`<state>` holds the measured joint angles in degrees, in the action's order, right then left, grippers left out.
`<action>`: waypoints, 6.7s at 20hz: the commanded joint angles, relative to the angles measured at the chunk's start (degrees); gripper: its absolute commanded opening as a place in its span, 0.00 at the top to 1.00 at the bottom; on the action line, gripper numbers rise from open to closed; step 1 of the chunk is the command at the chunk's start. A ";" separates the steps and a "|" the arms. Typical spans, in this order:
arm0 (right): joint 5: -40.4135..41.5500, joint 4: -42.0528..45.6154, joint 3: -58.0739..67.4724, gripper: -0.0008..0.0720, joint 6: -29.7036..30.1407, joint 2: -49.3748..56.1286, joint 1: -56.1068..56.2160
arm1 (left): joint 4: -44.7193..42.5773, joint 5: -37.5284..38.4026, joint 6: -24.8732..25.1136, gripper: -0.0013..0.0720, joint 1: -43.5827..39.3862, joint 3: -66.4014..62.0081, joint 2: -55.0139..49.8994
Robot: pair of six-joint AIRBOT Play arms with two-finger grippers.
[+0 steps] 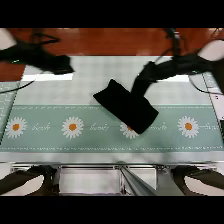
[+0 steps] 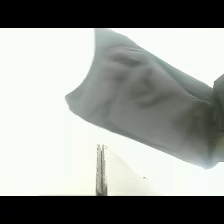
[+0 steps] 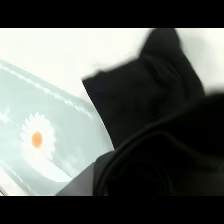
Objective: Fold the shirts.
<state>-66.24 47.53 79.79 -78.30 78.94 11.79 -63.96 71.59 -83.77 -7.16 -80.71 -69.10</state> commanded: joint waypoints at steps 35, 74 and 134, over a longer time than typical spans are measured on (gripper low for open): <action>24.92 -9.09 -53.83 0.43 -9.64 -17.25 -10.05 | 12.15 -22.88 -0.11 0.96 -3.21 47.47 27.76; -31.41 11.80 34.16 0.95 -18.25 4.28 -47.71 | 12.15 -26.32 -0.46 0.96 -3.21 47.52 27.76; -2.78 45.62 0.44 0.95 -16.57 7.63 -6.97 | -3.96 -10.03 -0.48 0.96 -0.61 6.23 -6.40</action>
<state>-68.99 93.01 80.25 -94.78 86.50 4.73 -67.85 61.49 -84.25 -7.73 -74.50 -75.46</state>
